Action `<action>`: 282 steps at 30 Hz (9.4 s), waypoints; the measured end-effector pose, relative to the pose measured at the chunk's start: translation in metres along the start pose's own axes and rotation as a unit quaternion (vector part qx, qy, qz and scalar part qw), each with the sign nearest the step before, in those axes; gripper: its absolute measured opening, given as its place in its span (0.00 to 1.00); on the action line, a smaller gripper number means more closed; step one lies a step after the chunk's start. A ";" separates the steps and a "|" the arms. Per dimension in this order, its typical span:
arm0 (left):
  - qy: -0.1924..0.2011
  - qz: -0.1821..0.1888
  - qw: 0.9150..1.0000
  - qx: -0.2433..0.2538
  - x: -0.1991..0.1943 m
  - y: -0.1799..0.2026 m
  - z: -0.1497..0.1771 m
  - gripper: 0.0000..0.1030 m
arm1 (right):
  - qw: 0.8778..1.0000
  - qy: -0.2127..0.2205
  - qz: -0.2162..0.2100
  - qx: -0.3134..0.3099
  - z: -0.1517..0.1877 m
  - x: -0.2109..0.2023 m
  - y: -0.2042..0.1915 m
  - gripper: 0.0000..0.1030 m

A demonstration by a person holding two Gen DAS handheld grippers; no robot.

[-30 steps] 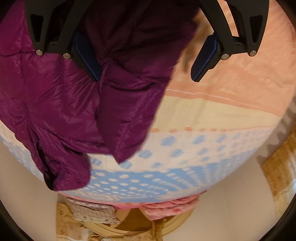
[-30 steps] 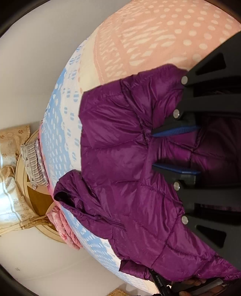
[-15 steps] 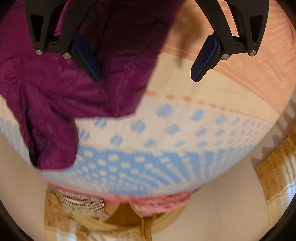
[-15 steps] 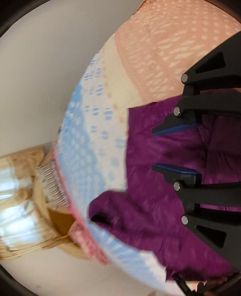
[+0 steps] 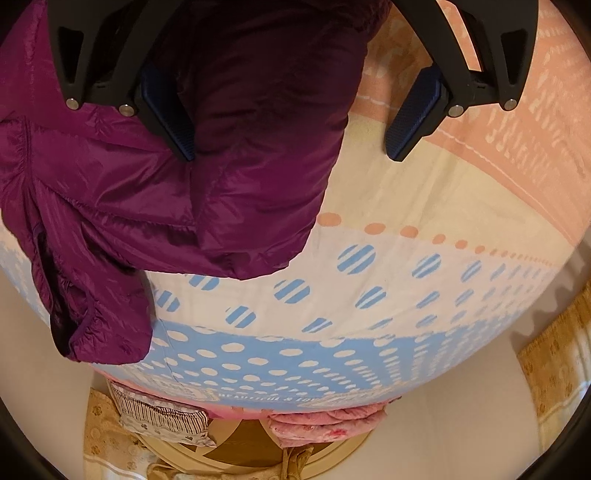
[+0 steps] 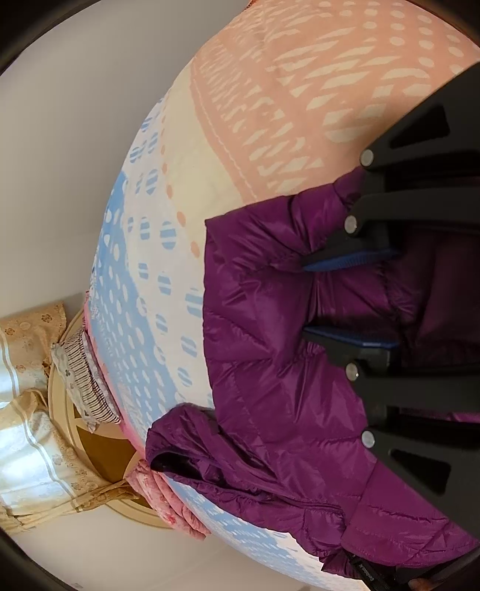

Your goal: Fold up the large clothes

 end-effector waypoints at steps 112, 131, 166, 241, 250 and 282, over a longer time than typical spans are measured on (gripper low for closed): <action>0.131 0.184 0.960 0.168 -0.109 0.045 -0.050 0.23 | 0.965 0.015 -0.168 -0.202 -0.028 -0.063 -0.079 0.71; 0.088 0.191 0.958 0.196 -0.084 0.135 -0.009 0.83 | 0.970 -0.064 -0.178 -0.154 0.017 -0.017 -0.138 0.35; 0.039 0.170 0.968 0.182 -0.049 0.130 0.020 0.94 | 0.970 -0.040 -0.153 -0.183 0.048 -0.007 -0.135 0.35; 0.040 0.155 0.978 0.136 -0.280 -0.101 0.254 0.95 | 0.991 -0.053 -0.062 -0.104 0.229 -0.262 0.045 0.75; 0.038 0.198 0.966 0.160 -0.295 -0.086 0.267 0.41 | 0.984 -0.104 -0.137 -0.043 0.249 -0.257 0.053 0.16; 0.242 0.188 0.945 0.114 -0.322 -0.079 0.025 0.03 | 0.960 0.215 -0.166 -0.063 -0.007 -0.303 -0.054 0.05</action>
Point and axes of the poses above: each gripper's, at about its wrist camera, not at the fingertips, and x roughly the way its jaws point, y to its right, z to its underside, the point moved 6 cm from there along x, roughly the way its jaws point, and after that the axes turned 8 degrees about y, right-handed, at the moved point
